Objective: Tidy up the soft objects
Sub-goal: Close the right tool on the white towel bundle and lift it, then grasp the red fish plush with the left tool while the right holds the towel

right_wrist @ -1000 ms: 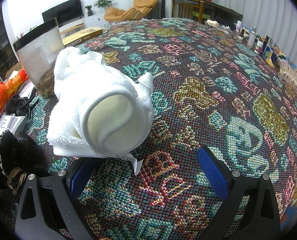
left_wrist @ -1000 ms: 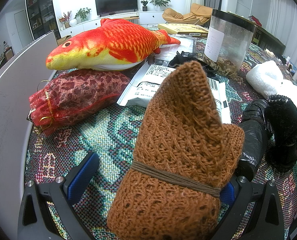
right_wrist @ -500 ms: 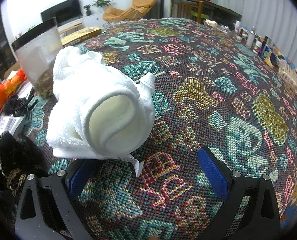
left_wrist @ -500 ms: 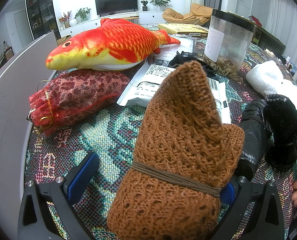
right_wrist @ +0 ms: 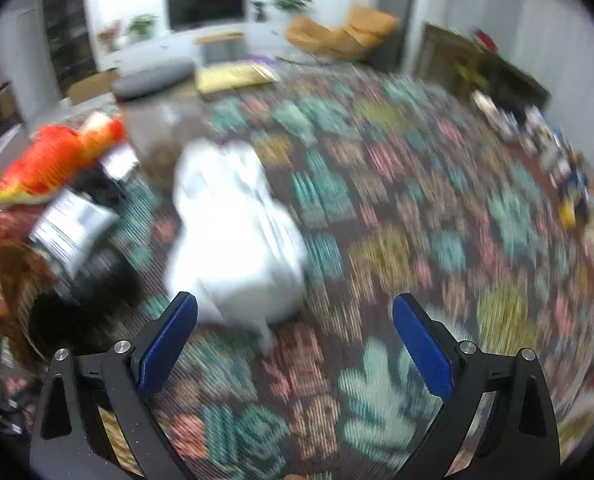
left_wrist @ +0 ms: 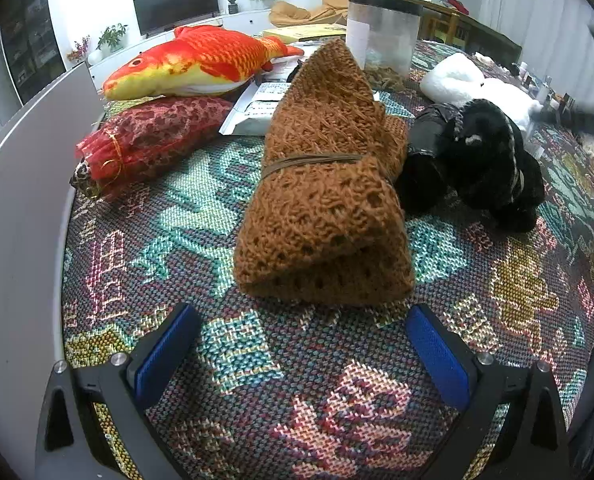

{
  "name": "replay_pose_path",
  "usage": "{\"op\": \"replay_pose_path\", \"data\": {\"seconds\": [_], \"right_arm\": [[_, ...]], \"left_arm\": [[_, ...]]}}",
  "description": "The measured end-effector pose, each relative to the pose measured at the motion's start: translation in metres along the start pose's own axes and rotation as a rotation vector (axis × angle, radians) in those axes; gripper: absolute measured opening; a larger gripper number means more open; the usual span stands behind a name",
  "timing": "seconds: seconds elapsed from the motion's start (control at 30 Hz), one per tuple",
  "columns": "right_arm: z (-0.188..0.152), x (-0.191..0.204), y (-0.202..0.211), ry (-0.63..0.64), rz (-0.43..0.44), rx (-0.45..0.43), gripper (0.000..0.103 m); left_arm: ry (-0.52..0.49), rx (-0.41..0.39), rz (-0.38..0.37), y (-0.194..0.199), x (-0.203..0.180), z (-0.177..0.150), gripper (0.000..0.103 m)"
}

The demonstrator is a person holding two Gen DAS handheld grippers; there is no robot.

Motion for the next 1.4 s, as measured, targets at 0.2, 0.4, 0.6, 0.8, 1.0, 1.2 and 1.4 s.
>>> {"op": "replay_pose_path", "data": {"seconds": [0.2, 0.4, 0.6, 0.8, 1.0, 1.2, 1.4], "right_arm": [[0.055, 0.028, -0.038, 0.085, 0.014, 0.117, 0.098], [0.038, 0.032, -0.077, 0.091, -0.001, 0.221, 0.055], [0.007, 0.007, -0.032, -0.034, 0.155, 0.132, 0.052], [-0.029, 0.008, -0.003, -0.115, 0.270, -0.029, 0.052], [-0.065, 0.010, -0.004, -0.261, 0.374, -0.113, 0.053], [-0.082, -0.003, 0.001, -0.352, 0.419, -0.158, 0.054], [-0.082, -0.004, -0.008, -0.351, 0.427, -0.143, 0.054]], "left_arm": [[-0.016, 0.028, -0.008, 0.004, 0.000, -0.008, 0.103], [-0.040, 0.078, -0.049, 0.021, 0.002, -0.031, 0.103], [-0.049, -0.002, -0.116, 0.066, 0.001, -0.028, 0.103], [-0.125, -0.117, -0.081, 0.127, 0.007, 0.042, 0.103], [-0.243, -0.076, 0.130, 0.104, 0.031, 0.154, 0.103], [-0.349, 0.135, 0.327, -0.006, 0.045, 0.204, 0.103], [-0.208, 0.167, 0.161, -0.037, 0.067, 0.218, 0.043]]}}
Point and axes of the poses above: each gripper's, at about its wrist camera, not at the fingertips, and y roughly against the way its jaws point, x to its left, z to its top, the point moved 2 cm from there along -y, roughly the way its jaws point, and after that the axes turned 9 degrees about x, right-handed, at the moved point
